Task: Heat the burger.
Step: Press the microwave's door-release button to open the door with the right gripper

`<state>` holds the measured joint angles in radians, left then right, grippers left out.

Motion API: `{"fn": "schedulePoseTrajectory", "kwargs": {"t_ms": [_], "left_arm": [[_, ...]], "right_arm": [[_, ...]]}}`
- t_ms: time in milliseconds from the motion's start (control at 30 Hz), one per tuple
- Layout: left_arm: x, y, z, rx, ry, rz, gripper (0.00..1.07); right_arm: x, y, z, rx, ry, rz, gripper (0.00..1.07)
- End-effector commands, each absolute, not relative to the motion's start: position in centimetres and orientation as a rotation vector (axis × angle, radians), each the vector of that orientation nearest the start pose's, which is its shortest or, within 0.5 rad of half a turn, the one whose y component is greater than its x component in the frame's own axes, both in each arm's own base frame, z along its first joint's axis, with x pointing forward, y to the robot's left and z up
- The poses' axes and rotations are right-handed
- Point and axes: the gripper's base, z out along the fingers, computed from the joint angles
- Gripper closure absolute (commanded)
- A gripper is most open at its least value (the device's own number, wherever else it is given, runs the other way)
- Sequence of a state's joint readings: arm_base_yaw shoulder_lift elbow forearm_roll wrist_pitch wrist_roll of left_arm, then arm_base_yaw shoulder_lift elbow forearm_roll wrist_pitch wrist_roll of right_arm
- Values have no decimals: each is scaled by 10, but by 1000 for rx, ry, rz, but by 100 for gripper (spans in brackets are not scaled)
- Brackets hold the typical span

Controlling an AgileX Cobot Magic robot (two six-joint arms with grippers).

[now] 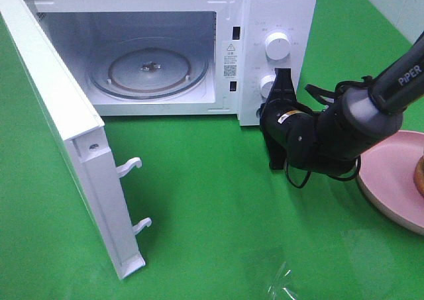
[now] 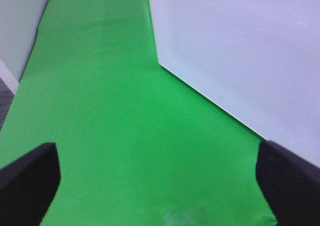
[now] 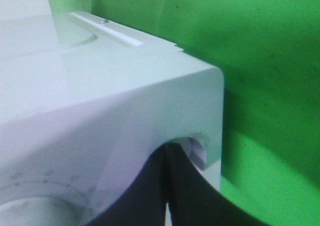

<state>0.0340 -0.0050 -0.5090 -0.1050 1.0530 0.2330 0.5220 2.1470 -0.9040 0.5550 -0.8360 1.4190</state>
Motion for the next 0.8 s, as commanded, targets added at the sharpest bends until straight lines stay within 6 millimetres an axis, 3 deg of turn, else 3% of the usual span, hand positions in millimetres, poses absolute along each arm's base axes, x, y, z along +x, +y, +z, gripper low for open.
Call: {"fn": "schedulePoseTrajectory", "kwargs": {"t_ms": [33,267,433,667,700,800], "left_arm": [[-9,-9,280,196,1985,40,7],[-9,-9,280,196,1985,40,7],[-9,-9,280,196,1985,40,7],[-9,-9,280,196,1985,40,7],[-9,-9,280,196,1985,40,7],[-9,-9,280,196,1985,40,7]], "right_arm": [[352,149,112,1404,1422,1167,107],[324,140,111,1414,1596,1084,107],[314,139,114,1388,1678,1047,107],[295,138,134,1177,1909,949,107],[291,139,140,1083,1987,903,106],[289,139,143,1035,2018,880,106]]}}
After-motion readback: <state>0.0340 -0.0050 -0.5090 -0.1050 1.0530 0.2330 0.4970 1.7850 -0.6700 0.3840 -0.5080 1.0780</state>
